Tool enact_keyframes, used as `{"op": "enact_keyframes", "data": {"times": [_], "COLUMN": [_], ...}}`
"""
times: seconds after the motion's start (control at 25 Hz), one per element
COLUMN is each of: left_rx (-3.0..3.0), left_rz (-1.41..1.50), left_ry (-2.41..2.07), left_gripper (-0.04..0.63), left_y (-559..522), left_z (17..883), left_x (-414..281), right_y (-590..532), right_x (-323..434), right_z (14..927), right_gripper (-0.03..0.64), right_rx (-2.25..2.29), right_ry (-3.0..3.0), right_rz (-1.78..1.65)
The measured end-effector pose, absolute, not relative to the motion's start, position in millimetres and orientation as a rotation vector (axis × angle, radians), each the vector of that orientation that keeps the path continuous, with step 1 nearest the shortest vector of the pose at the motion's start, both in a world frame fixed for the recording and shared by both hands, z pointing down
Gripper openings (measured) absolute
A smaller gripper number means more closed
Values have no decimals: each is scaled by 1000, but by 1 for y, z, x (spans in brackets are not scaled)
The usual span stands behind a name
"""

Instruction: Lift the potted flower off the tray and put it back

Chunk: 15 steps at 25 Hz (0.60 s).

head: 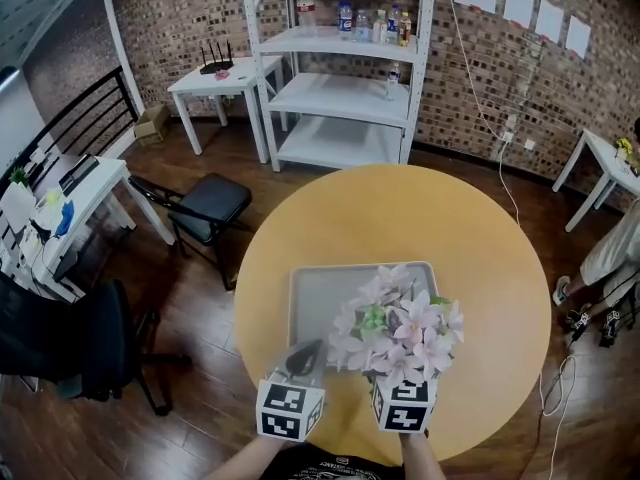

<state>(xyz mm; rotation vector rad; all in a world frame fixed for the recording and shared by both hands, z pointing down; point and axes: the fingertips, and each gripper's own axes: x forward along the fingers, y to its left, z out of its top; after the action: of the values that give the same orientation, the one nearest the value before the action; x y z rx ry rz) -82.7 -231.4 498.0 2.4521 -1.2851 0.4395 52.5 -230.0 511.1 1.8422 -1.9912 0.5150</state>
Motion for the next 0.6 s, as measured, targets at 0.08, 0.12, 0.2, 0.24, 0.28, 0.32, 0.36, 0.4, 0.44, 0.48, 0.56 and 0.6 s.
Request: {"op": "enact_keyframes", "data": {"times": [0.08,0.12,0.2,0.24,0.28,0.32,0.36,0.4,0.44,0.48,0.56,0.6], "left_rx": [2465,2473,2486,2489,2492,2494,2495,2495,2493,2490,2483,2480], "left_rz": [428,424,427,434,440,443,436,421,400,384,373,376], "left_ry": [-1283,-1280,-1271,-1268,-1267,-1268,-1269,-1269,-1269,-1270,-1273,-1275], "left_gripper": [3,3,3,3,3,3,3,3,2,2,3,3], "left_y": [-230,-229,-226,-225,-224,-223,-223,-223,-223,-223,-223,-222], "left_z": [495,493,492,492,492,492,491,489,486,484,482,482], "left_x": [-80,-78,-75,-73,-71,-70,-68,-68,-68,-68,-71,-73], "right_y": [-224,-222,-219,-218,-218,-218,-218,-219,-219,-220,-220,-221], "right_x": [52,51,51,51,52,53,55,56,57,57,57,56], "right_z": [502,498,493,492,492,491,491,490,489,488,489,490], "right_gripper": [534,534,534,534,534,534,532,532,532,532,532,532], "right_rx": [1851,1854,1857,1857,1858,1860,1862,1864,1866,1866,1866,1867], "right_ry": [-2001,-2005,-2012,-2013,-2013,-2012,-2011,-2011,-2010,-2009,-2006,-2005], "right_rz": [497,490,480,476,473,470,468,465,462,461,461,463]}}
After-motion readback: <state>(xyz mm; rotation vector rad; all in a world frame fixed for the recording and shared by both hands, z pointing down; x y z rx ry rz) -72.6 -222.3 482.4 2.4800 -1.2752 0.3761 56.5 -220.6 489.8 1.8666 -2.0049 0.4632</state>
